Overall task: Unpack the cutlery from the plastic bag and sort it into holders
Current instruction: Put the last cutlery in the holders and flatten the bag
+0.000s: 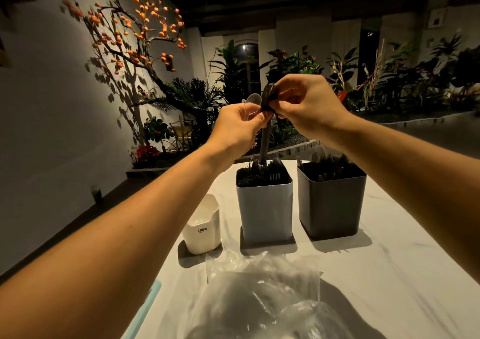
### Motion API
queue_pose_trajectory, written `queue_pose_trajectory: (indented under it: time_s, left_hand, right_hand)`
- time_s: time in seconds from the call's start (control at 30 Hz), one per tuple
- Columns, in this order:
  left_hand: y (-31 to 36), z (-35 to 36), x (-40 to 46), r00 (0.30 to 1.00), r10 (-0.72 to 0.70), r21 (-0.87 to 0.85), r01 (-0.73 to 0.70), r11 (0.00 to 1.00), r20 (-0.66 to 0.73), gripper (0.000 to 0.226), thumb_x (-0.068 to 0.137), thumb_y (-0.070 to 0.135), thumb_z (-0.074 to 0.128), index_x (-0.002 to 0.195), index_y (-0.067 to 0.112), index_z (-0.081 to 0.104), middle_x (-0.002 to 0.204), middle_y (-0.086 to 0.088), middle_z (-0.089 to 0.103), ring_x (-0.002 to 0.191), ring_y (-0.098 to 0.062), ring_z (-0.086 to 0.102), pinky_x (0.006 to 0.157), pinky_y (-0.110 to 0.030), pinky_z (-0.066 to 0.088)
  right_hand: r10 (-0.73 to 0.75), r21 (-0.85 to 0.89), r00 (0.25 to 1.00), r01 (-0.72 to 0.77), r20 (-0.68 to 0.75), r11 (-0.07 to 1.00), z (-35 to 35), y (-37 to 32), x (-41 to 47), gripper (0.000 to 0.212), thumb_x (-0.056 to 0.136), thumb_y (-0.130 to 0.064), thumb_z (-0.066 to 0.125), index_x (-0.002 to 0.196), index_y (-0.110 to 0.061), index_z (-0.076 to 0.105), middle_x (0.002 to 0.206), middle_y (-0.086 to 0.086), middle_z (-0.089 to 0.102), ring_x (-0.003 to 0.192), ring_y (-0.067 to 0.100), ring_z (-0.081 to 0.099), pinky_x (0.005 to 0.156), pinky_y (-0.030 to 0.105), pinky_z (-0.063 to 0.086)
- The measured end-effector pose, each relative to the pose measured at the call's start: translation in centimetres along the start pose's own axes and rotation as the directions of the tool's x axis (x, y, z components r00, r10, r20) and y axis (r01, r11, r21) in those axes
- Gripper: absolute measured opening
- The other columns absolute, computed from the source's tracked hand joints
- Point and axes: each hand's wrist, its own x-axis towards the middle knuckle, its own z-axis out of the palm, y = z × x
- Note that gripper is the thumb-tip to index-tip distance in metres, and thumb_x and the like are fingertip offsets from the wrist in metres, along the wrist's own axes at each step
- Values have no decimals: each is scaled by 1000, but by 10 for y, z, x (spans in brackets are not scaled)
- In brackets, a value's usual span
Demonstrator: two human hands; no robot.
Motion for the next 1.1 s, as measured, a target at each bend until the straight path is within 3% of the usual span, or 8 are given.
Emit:
queue_pose_trajectory:
  time_s: [0.1, 0.23, 0.37, 0.53, 0.63, 0.8, 0.97, 1.1]
  left_hand:
    - [-15, 2, 6, 999, -33, 15, 33, 999, 13, 20, 100, 16, 60, 112, 4, 70, 106, -10, 72, 48, 6, 55, 78, -43, 48]
    - [-41, 4, 10, 996, -83, 64, 81, 995, 37, 16, 99, 16, 62, 104, 7, 74, 100, -5, 75, 90, -7, 67, 87, -20, 50]
    - [-59, 3, 12, 996, -63, 108, 56, 993, 62, 9, 95, 13, 66, 95, 21, 72, 97, 2, 73, 92, -5, 68, 77, -12, 52]
    - [-75, 0, 14, 1000, 4, 282, -9, 960, 20, 4, 91, 23, 73, 93, 27, 73, 103, 9, 73, 103, -9, 66, 94, -32, 53]
    - [-78, -1, 9, 999, -15, 421, -5, 907, 43, 10, 94, 26, 70, 99, 21, 76, 110, 17, 64, 102, -2, 58, 81, -10, 43]
    - [-89, 0, 6, 992, -69, 606, -11, 795, 108, 10, 93, 32, 70, 99, 28, 78, 104, 3, 74, 100, -17, 66, 91, -41, 56]
    - [-92, -4, 1, 991, -66, 635, -24, 772, 117, 26, 92, 24, 70, 116, 33, 71, 113, 4, 72, 105, -19, 65, 92, -43, 55]
    - [-87, -7, -4, 995, 36, 533, -79, 842, 90, 31, 91, 13, 64, 114, 32, 72, 118, 4, 66, 117, -19, 59, 101, -44, 50]
  right_hand:
    - [30, -24, 999, -29, 44, 999, 8, 16, 6, 16, 92, -10, 67, 94, -25, 67, 95, -6, 71, 91, 7, 68, 91, 31, 56]
    - [99, -35, 989, -96, 110, 995, 20, 38, 5, 19, 92, -11, 67, 91, -29, 65, 95, -4, 72, 94, 10, 68, 92, 33, 55]
    - [146, -116, 979, -130, 144, 985, 31, 58, 1, 21, 90, -9, 68, 93, -29, 61, 94, -4, 71, 91, 13, 68, 86, 32, 57]
    - [191, -178, 947, -148, 257, 973, 36, 73, -7, 20, 87, -8, 72, 91, -25, 61, 88, -1, 73, 78, 11, 70, 78, 34, 60]
    - [228, -230, 913, -155, 338, 961, 38, 76, -11, 14, 88, -12, 72, 91, -25, 67, 88, -2, 73, 74, 11, 70, 67, 25, 59]
    - [231, -438, 895, -46, 381, 898, 38, 77, -12, 10, 88, -16, 73, 96, -21, 77, 86, -1, 71, 82, 18, 67, 72, 35, 60]
    - [183, -440, 906, 4, 381, 898, 40, 76, -14, 29, 90, -6, 67, 110, -27, 68, 97, -4, 69, 90, 15, 65, 80, 37, 59]
    - [42, -445, 938, 123, 343, 887, 40, 71, -16, 18, 89, -13, 71, 97, -29, 75, 95, -7, 71, 86, 13, 67, 78, 37, 59]
